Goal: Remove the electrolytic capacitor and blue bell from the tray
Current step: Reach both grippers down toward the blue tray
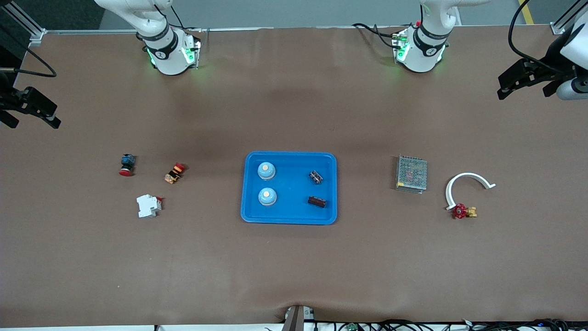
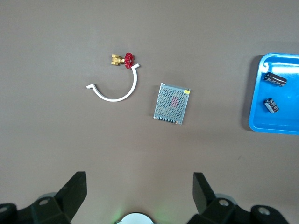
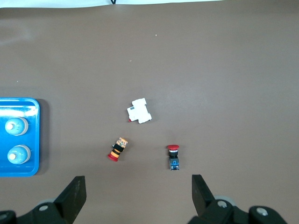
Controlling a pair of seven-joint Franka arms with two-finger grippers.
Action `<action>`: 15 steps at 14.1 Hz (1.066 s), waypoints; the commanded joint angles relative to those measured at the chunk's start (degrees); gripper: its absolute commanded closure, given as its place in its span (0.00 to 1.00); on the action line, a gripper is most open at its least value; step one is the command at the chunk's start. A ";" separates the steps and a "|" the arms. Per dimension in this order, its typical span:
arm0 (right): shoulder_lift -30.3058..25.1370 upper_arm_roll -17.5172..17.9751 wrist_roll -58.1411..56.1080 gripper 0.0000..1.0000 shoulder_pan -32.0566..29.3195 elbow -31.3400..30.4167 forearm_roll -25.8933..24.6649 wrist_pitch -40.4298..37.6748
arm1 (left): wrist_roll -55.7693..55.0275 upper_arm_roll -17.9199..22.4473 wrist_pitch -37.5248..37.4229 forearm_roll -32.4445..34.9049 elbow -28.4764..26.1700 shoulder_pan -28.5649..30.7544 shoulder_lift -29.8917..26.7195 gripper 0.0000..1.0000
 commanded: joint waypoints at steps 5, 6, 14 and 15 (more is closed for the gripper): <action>0.15 0.62 0.87 0.00 -0.31 1.25 0.20 -1.11 | 0.24 -0.31 -0.96 1.02 1.04 -0.05 0.02 0.00; 0.15 0.71 0.79 0.00 -0.22 1.42 0.37 -1.11 | 0.14 -0.74 -0.96 1.11 0.61 -0.40 0.46 0.00; 3.13 0.89 17.03 0.00 14.26 1.60 0.99 -1.28 | -19.15 -7.87 4.56 1.11 -0.19 -8.03 12.58 0.00; 4.35 0.89 18.44 0.00 15.93 1.60 1.16 -0.41 | -23.28 -7.87 5.79 1.11 -0.19 -10.40 14.86 0.00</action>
